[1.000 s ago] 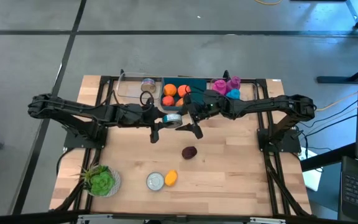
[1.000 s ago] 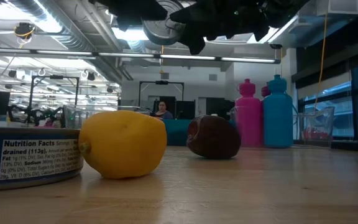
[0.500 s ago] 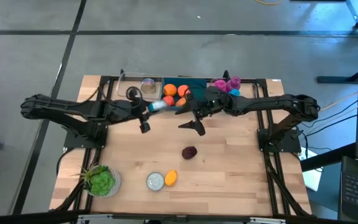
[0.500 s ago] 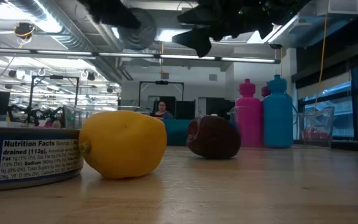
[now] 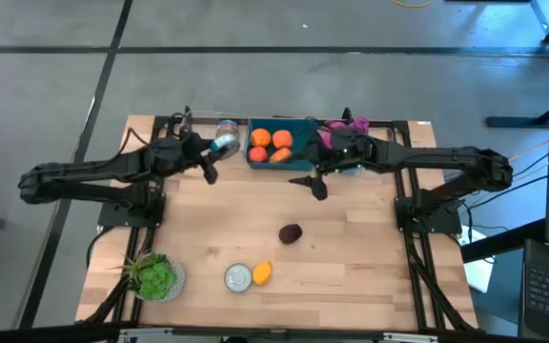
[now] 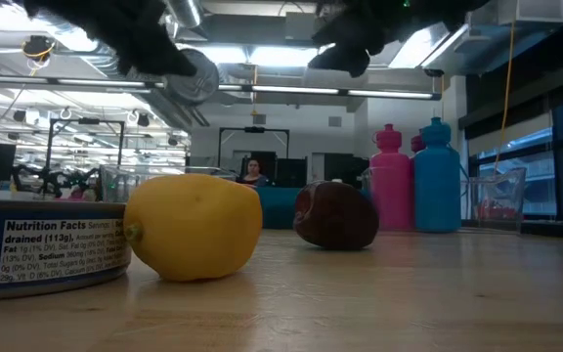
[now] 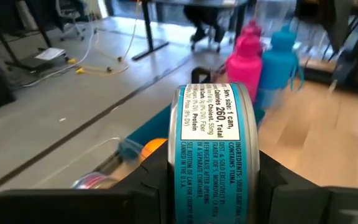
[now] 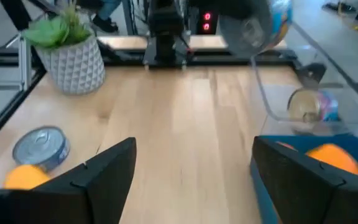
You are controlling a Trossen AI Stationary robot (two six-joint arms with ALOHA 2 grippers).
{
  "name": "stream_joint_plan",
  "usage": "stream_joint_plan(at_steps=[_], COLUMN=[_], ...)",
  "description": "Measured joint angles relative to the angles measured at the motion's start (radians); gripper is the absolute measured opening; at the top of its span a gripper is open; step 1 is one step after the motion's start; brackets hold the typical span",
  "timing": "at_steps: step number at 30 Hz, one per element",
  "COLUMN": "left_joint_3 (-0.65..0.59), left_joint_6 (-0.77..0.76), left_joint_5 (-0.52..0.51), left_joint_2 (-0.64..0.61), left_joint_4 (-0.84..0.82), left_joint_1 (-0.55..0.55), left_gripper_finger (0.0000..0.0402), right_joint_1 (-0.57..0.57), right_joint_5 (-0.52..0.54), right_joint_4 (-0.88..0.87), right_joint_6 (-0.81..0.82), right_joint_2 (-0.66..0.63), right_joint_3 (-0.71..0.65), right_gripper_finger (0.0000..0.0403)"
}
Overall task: Pick & Place Food Item
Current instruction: Put the top yellow blue tuna can into the left transparent bin
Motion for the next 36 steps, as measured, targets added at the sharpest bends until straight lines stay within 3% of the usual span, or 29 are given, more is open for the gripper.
stream_joint_plan(at_steps=[5,16,26,36], left_joint_3=[-0.119,-0.283,-0.372,-0.375], left_joint_6=[-0.027,-0.175,-0.376,-0.583], left_joint_5=[0.126,0.272,0.265,0.154], left_joint_2=[-0.036,-0.024,-0.006,0.153], left_joint_4=[0.162,0.413,0.478,0.528], left_joint_1=[0.128,0.359,0.501,0.532], left_gripper_finger=[0.0115,0.0115,0.0115,0.0115], right_joint_1=[0.000,-0.002,0.007,0.041], right_joint_5=[0.014,0.031,0.031,0.030], right_joint_4=[0.030,0.473,0.511,0.545], right_joint_6=[0.017,0.189,0.243,0.241], right_joint_2=[0.002,0.003,0.003,0.003], right_joint_3=[-0.076,-0.381,-0.423,-0.423], right_gripper_finger=[0.0322,0.0322,0.0322,0.0322])
